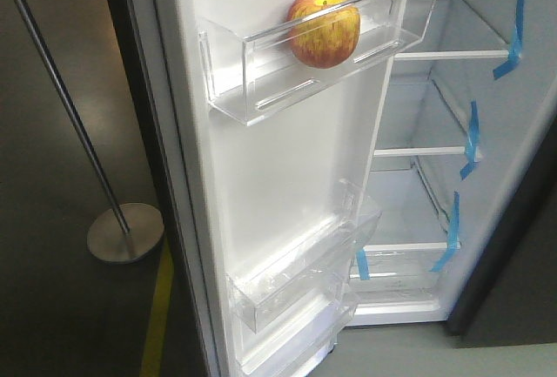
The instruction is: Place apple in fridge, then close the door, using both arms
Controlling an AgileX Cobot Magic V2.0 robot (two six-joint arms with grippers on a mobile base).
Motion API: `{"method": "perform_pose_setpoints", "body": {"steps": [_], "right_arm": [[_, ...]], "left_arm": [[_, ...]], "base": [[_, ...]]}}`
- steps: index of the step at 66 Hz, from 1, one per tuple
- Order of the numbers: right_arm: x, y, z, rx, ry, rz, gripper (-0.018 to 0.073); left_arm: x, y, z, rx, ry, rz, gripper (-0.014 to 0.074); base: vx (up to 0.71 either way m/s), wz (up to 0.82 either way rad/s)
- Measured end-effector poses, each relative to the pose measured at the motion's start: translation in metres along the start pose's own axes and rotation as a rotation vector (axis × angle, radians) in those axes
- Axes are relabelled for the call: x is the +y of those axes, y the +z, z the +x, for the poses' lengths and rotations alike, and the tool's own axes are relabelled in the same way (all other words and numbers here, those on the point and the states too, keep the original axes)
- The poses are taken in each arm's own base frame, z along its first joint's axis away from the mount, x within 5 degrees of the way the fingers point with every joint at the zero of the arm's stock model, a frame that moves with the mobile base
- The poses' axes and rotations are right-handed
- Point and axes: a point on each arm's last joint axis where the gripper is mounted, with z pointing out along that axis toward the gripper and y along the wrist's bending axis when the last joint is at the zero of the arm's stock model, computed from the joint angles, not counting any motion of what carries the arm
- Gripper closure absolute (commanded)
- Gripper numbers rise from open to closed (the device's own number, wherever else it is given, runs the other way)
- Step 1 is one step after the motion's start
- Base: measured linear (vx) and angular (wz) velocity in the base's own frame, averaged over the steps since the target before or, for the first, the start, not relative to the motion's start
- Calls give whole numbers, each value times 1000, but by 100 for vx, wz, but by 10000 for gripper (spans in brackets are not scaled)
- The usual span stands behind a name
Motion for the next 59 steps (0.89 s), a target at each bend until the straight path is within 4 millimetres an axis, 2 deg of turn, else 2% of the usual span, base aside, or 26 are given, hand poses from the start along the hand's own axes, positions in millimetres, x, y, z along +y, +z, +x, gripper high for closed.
{"method": "perform_pose_setpoints", "body": {"steps": [20,36,47,59], "right_arm": [[1,0,0,-4,8,-6,562],[1,0,0,-4,8,-6,562],[1,0,0,-4,8,-6,562],[1,0,0,-4,8,-6,562]], "left_arm": [[-31,107,-25,119,33,-89,330],[-37,196,-21,266,-183,-121,330],[-43,236,-12,387,-303,-71,330],[-39,263,1,452,-440,9,330]], "base": [[0,0],[0,0],[0,0],[0,0]]}}
